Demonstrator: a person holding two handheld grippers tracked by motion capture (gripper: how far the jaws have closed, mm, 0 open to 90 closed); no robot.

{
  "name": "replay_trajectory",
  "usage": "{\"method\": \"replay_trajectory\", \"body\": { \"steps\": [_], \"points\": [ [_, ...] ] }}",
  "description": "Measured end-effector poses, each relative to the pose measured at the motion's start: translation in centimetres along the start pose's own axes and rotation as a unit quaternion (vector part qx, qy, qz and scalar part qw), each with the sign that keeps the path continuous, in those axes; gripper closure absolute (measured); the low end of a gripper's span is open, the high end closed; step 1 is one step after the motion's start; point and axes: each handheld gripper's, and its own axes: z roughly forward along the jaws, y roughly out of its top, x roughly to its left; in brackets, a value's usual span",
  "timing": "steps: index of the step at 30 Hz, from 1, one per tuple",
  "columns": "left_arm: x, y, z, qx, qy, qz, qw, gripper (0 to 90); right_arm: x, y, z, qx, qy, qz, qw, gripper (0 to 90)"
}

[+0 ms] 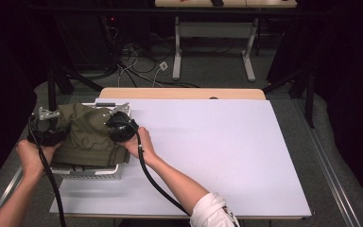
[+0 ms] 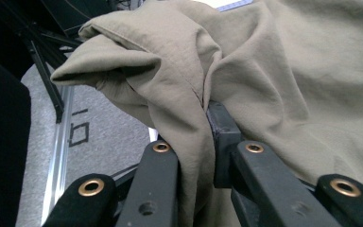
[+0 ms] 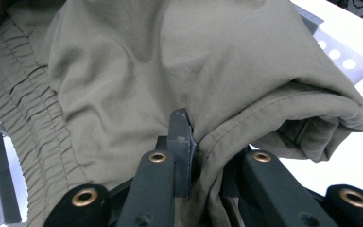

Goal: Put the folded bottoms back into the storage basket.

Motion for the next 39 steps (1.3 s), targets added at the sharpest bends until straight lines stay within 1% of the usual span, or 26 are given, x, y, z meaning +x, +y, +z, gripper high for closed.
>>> {"method": "replay_trajectory", "body": {
  "steps": [5, 9, 12, 15, 20, 22, 24, 26, 29, 30, 31, 32, 33, 34, 35, 36, 37, 39],
  "points": [
    [-0.4, 0.1, 0.4, 0.006, 0.011, 0.014, 0.9998, 83.4, 0.3, 0.2, 0.5, 0.007, -0.002, -0.002, 1.0, 79.5],
    [-0.5, 0.0, 1.0, 0.015, 0.015, 0.018, 0.9996, 83.4, 0.5, 0.2, 1.1, 0.017, -0.005, -0.004, 0.9998, 79.2],
    [-0.4, 0.0, 1.4, 0.02, 0.016, 0.014, 0.9996, 83.4, 0.5, 0.2, 1.5, 0.021, -0.003, -0.004, 0.9998, 78.8],
    [-0.3, -0.1, 1.7, 0.02, 0.02, 0.011, 0.9995, 83.4, 0.4, 0.2, 1.7, 0.023, -0.004, -0.006, 0.9997, 78.8],
    [-0.3, -0.2, 2.1, 0.02, 0.022, 0.008, 0.9995, 83.3, 0.2, 0.1, 2.0, 0.025, -0.002, 0.001, 0.9997, 78.3],
    [-0.3, -0.2, 2.1, 0.018, 0.024, 0.008, 0.9995, 83.3, 0.0, 0.1, 2.1, 0.024, 0.001, 0.006, 0.9997, 77.4],
    [-0.3, -0.2, 2.1, 0.015, 0.027, 0.007, 0.9995, 83.3, -0.1, 0.1, 2.0, 0.022, 0.003, 0.006, 0.9997, 77.2],
    [-0.2, -0.2, 2.1, 0.012, 0.029, 0.004, 0.9995, 83.3, -0.1, 0.2, 2.0, 0.018, 0.0, 0.006, 0.9998, 77.4],
    [-0.2, -0.2, 2.3, 0.017, 0.027, 0.005, 0.9995, 83.1, -0.2, 0.1, 2.3, 0.018, 0.001, 0.01, 0.9998, 77.1],
    [-0.2, -0.2, 2.4, 0.019, 0.025, 0.005, 0.9995, 82.6, -0.2, 0.1, 2.4, 0.019, 0.002, 0.01, 0.9998, 75.1],
    [-0.2, -0.2, 2.5, 0.024, 0.023, 0.008, 0.9994, 81.8, -0.3, 0.0, 2.4, 0.023, 0.003, 0.013, 0.9997, 69.9],
    [-0.2, -0.2, 2.5, 0.026, 0.019, 0.007, 0.9994, 80.0, -0.2, 0.0, 2.3, 0.027, 0.003, 0.017, 0.9995, 62.0],
    [-0.2, -0.2, 2.5, 0.026, 0.015, 0.005, 0.9995, 76.9, -0.2, -0.1, 2.1, 0.031, 0.008, 0.015, 0.9994, 57.5],
    [-0.2, -0.2, 2.4, 0.025, 0.013, 0.003, 0.9996, 73.2, -0.2, -0.1, 1.9, 0.034, 0.009, 0.01, 0.9993, 54.1],
    [-0.3, -0.2, 2.2, 0.024, 0.011, 0.002, 0.9997, 68.6, -0.2, -0.1, 1.5, 0.032, 0.003, 0.004, 0.9995, 49.1],
    [-0.4, -0.2, 2.1, 0.023, 0.008, -0.001, 0.9997, 60.8, -0.2, -0.2, 1.1, 0.031, 0.004, 0.002, 0.9995, 42.5],
    [-0.5, -0.2, 1.9, 0.021, -0.001, -0.002, 0.9998, 56.2, -0.4, -0.2, 0.6, 0.03, 0.011, 0.0, 0.9995, 38.8],
    [-0.7, -0.3, 1.5, 0.02, -0.009, -0.006, 0.9998, 47.9, -0.5, -0.4, -0.5, 0.028, 0.013, -0.005, 0.9995, 34.3]
  ]
}}
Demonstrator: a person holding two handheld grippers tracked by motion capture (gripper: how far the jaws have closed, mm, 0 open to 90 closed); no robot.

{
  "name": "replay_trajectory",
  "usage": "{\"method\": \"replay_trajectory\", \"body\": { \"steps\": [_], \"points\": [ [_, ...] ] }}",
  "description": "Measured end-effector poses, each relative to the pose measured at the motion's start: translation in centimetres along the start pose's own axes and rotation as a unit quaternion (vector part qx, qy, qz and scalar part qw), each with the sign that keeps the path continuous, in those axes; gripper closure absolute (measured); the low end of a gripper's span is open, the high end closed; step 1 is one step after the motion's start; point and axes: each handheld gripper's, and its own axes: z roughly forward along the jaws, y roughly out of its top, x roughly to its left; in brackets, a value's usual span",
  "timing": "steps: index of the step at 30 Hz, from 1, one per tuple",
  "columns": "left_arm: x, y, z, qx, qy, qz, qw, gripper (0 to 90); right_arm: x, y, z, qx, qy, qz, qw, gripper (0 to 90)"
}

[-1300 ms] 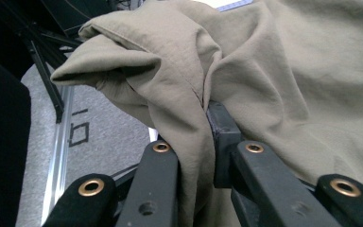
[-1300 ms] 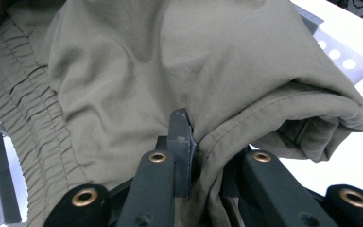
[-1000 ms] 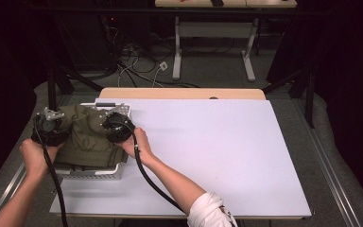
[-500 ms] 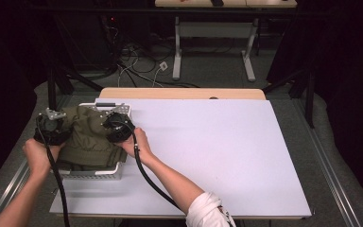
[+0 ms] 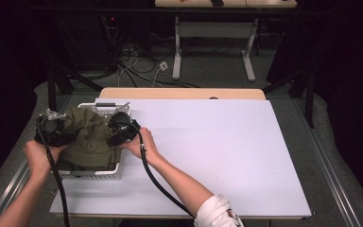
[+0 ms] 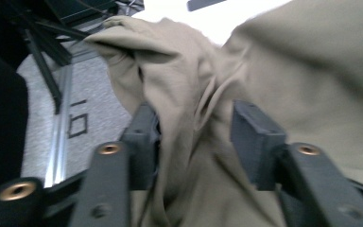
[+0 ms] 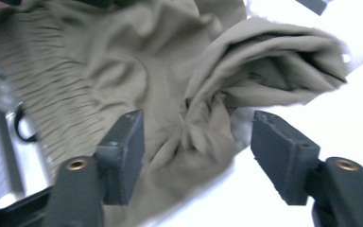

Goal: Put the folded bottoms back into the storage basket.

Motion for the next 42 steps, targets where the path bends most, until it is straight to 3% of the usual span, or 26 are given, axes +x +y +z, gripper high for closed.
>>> {"method": "replay_trajectory", "body": {
  "steps": [3, 11, 16, 25, 35, 42],
  "points": [
    [-0.5, -0.1, -0.6, -0.003, -0.017, 0.0, 0.9999, 36.6, -0.4, -0.6, -1.6, -0.001, 0.008, -0.004, 1.0, 30.5],
    [-2.5, -0.5, -1.8, -0.005, -0.055, 0.019, 0.9983, 19.5, -1.8, -3.1, -5.4, -0.001, 0.021, -0.016, 0.9997, 22.8],
    [-4.2, -0.7, -2.3, -0.007, -0.079, 0.038, 0.9962, 15.2, -2.8, -4.6, -7.3, -0.003, 0.019, -0.016, 0.9997, 20.6],
    [-6.8, -0.7, -3.4, -0.021, -0.103, 0.067, 0.9922, 8.9, -4.8, -7.8, -11.0, -0.005, 0.008, -0.008, 0.9999, 16.7],
    [-9.8, -1.2, -3.9, -0.019, -0.14, 0.101, 0.9849, 3.4, -6.5, -11.8, -15.4, -0.007, -0.023, 0.001, 0.9997, 15.8],
    [-11.8, -1.7, -4.2, -0.014, -0.168, 0.125, 0.9778, 2.0, -7.5, -14.9, -17.6, -0.008, -0.046, 0.007, 0.9989, 15.7]
  ]
}}
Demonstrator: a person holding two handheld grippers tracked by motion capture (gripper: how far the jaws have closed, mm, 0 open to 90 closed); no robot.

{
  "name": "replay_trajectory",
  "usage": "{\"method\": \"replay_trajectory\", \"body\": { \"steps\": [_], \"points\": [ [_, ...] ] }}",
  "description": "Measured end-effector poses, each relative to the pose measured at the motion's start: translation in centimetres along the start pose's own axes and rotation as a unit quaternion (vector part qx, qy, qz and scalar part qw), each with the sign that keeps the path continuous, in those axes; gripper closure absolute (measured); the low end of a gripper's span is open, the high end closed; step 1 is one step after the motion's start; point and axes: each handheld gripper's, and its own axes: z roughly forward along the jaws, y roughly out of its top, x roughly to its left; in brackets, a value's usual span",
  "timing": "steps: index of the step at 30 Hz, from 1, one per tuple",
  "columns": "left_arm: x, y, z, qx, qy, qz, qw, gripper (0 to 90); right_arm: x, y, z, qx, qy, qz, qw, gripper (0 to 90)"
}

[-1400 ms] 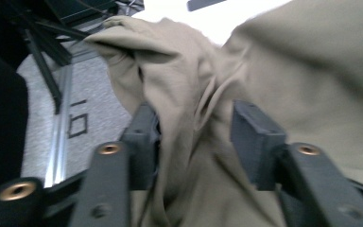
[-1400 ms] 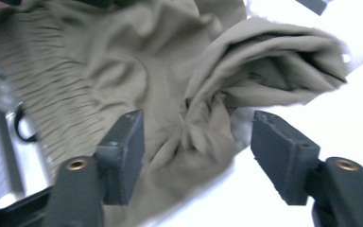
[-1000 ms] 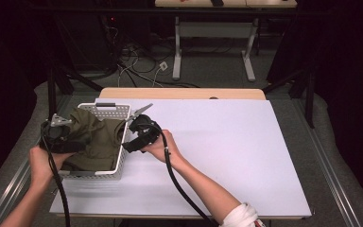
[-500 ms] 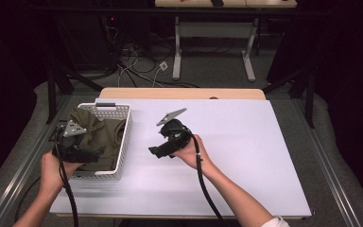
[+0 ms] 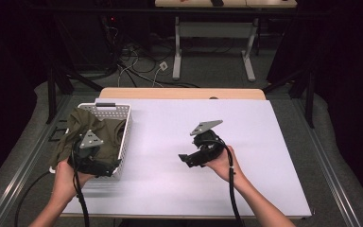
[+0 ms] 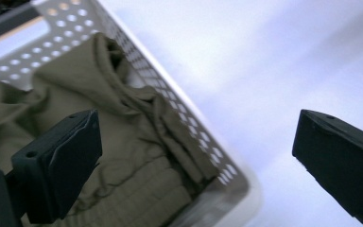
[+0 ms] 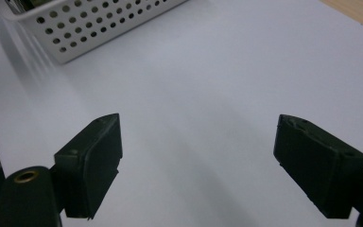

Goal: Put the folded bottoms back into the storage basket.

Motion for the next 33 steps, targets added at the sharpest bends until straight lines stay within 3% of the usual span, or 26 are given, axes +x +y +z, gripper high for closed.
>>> {"method": "replay_trajectory", "body": {
  "steps": [8, 18, 24, 33],
  "points": [
    [-2.0, -0.2, 0.3, 0.0, -0.022, 0.014, 0.9997, 1.4, -0.7, -3.3, -1.8, -0.004, -0.024, 0.007, 0.9997, 15.2],
    [-4.2, -1.1, 0.9, -0.01, -0.033, 0.032, 0.9989, 1.4, -1.3, -7.1, -3.8, -0.007, -0.045, 0.029, 0.9985, 14.1],
    [-5.4, -1.8, 1.1, -0.018, -0.022, 0.048, 0.9985, 1.2, -1.3, -9.4, -4.8, 0.0, -0.054, 0.037, 0.9978, 14.1],
    [-6.4, -2.9, 1.7, -0.025, -0.024, 0.048, 0.9983, 1.2, -0.9, -12.5, -5.6, 0.003, -0.065, 0.037, 0.9972, 13.1]
  ]
}}
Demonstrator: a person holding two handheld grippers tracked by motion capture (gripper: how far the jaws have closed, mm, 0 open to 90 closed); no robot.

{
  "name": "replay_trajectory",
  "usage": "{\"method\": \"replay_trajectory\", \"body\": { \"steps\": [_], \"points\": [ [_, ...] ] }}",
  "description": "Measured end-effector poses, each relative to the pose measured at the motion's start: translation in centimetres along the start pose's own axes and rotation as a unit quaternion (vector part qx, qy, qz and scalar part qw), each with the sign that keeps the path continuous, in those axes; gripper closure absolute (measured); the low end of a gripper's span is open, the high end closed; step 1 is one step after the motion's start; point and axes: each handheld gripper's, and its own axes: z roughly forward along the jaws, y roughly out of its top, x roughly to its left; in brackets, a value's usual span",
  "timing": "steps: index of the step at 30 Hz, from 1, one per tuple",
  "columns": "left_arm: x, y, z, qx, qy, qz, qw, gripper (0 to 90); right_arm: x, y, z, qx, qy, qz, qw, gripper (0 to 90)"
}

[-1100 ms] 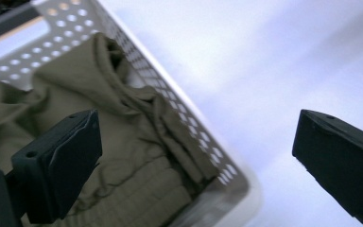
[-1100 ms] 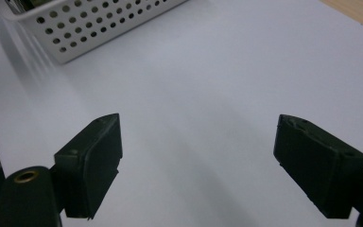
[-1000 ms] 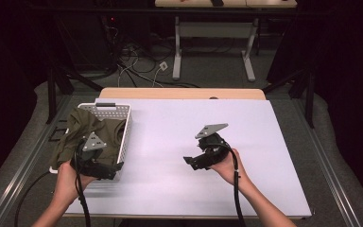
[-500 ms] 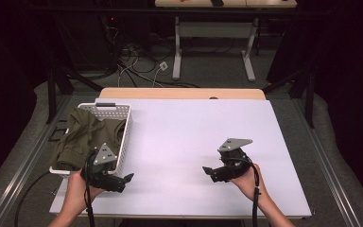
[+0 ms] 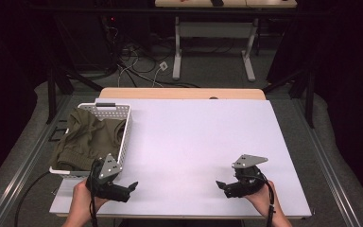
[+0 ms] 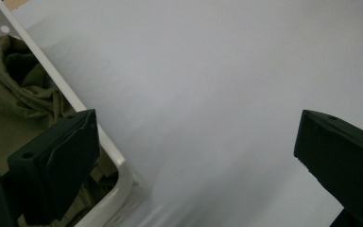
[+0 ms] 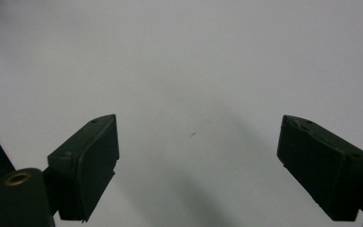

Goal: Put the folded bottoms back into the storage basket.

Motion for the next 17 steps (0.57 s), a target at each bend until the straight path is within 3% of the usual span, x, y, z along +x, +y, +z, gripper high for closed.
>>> {"method": "replay_trajectory", "body": {
  "steps": [5, 9, 17],
  "points": [
    [-0.5, -0.7, 0.3, -0.005, -0.001, -0.004, 1.0, 1.2, 0.0, -1.4, -0.2, -0.001, -0.009, 0.005, 1.0, 12.8],
    [-1.0, -1.2, 0.3, -0.008, 0.003, 0.01, 0.9999, 0.8, 0.1, -2.2, -0.5, 0.007, -0.017, 0.001, 0.9998, 12.7],
    [-1.6, -1.7, 0.1, -0.016, 0.002, 0.018, 0.9997, 0.9, 0.1, -2.9, -1.1, -0.005, -0.027, 0.001, 0.9996, 11.7]
  ]
}}
